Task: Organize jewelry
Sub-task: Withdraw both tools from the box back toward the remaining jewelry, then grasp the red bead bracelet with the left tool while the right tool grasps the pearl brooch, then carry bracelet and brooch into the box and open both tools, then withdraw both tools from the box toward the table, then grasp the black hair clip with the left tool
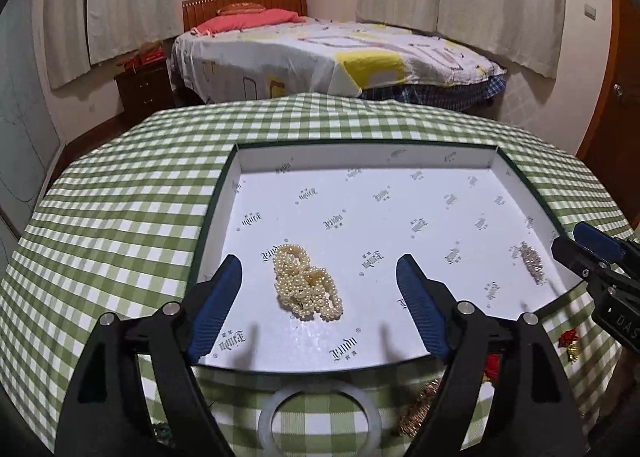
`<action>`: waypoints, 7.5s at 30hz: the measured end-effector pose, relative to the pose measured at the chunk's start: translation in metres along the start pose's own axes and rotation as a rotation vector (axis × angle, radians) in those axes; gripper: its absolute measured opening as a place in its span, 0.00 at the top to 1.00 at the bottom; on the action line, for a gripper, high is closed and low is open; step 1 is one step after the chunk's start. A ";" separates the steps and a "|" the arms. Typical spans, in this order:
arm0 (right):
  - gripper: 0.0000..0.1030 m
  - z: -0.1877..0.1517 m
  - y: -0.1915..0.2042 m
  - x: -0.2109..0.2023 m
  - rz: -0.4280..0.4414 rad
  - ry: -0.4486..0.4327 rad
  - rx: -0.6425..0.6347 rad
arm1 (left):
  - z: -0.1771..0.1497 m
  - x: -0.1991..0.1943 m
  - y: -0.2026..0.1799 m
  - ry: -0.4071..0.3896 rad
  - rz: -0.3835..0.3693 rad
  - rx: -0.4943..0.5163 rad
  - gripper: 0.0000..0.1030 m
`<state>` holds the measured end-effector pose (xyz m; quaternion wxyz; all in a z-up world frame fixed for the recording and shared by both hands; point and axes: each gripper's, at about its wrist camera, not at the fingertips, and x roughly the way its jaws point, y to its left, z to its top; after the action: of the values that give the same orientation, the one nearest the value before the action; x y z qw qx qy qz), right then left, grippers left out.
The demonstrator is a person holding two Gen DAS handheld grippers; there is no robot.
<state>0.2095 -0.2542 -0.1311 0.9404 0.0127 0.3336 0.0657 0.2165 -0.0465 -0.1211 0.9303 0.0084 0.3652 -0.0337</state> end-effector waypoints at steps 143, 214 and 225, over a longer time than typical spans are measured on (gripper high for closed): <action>0.76 0.009 0.021 0.057 0.129 0.089 0.017 | 0.001 0.043 -0.041 0.048 -0.126 0.024 0.81; 0.59 -0.040 0.021 -0.073 0.081 -0.045 0.000 | -0.067 -0.095 0.024 -0.089 -0.023 -0.080 0.32; 0.59 -0.064 0.020 -0.069 0.083 -0.018 0.002 | -0.093 -0.084 0.058 -0.032 0.042 -0.140 0.32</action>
<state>0.1141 -0.2444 -0.1360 0.9398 0.0280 0.3243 0.1041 0.0956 0.0200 -0.1329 0.9348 -0.0494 0.3516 0.0112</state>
